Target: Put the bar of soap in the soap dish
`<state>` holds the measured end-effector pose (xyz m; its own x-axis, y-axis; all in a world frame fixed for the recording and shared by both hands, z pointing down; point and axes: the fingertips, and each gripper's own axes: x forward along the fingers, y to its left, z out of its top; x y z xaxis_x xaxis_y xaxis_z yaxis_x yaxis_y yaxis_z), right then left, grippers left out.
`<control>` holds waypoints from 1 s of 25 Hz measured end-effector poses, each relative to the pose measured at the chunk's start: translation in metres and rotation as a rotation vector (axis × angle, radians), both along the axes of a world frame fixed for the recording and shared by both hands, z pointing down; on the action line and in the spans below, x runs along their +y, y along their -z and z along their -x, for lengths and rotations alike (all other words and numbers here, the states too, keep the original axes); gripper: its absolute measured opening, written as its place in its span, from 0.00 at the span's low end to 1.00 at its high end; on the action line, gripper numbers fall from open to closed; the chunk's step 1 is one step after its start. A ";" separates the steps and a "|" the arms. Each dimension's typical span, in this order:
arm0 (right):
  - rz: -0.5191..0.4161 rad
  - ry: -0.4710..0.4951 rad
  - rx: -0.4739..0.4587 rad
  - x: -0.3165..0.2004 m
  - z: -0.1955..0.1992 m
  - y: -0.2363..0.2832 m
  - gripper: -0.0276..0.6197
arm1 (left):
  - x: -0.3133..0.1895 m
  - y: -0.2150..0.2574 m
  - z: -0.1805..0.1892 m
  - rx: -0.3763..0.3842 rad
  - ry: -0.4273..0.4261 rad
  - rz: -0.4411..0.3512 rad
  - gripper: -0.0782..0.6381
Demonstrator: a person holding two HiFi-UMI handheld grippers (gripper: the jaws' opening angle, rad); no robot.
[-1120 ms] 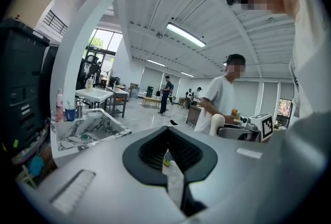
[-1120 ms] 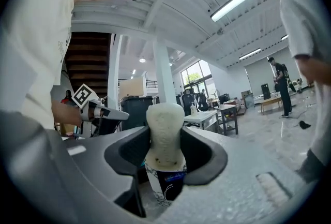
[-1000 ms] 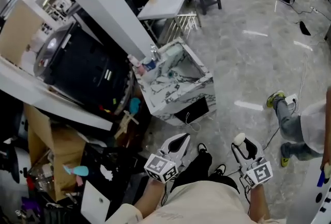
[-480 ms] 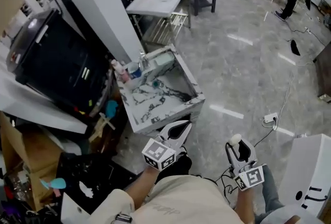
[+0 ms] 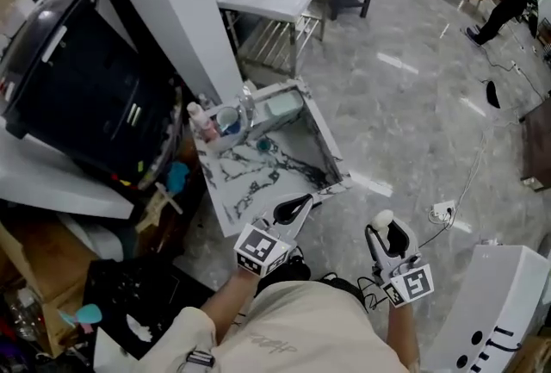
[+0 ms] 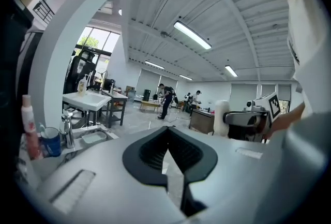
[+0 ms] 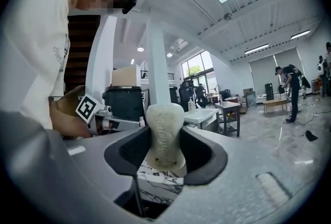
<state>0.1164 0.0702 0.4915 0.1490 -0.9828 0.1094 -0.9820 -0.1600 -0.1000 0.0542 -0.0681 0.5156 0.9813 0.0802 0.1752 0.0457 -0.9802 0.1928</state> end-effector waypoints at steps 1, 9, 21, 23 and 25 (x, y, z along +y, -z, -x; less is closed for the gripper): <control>0.004 0.015 0.001 -0.007 0.001 -0.001 0.33 | -0.004 0.000 0.001 -0.001 0.002 -0.005 0.13; 0.035 0.114 0.015 -0.042 -0.007 -0.004 0.33 | -0.038 0.002 0.016 -0.005 0.104 -0.013 0.13; 0.029 0.378 0.108 -0.145 -0.082 -0.001 0.33 | -0.108 0.003 0.027 -0.038 0.447 0.003 0.13; 0.025 0.434 0.119 -0.164 -0.094 -0.001 0.33 | -0.114 0.008 0.017 -0.034 0.487 0.017 0.13; 0.036 0.484 0.147 -0.181 -0.105 -0.002 0.33 | -0.118 0.015 0.003 -0.033 0.522 0.013 0.13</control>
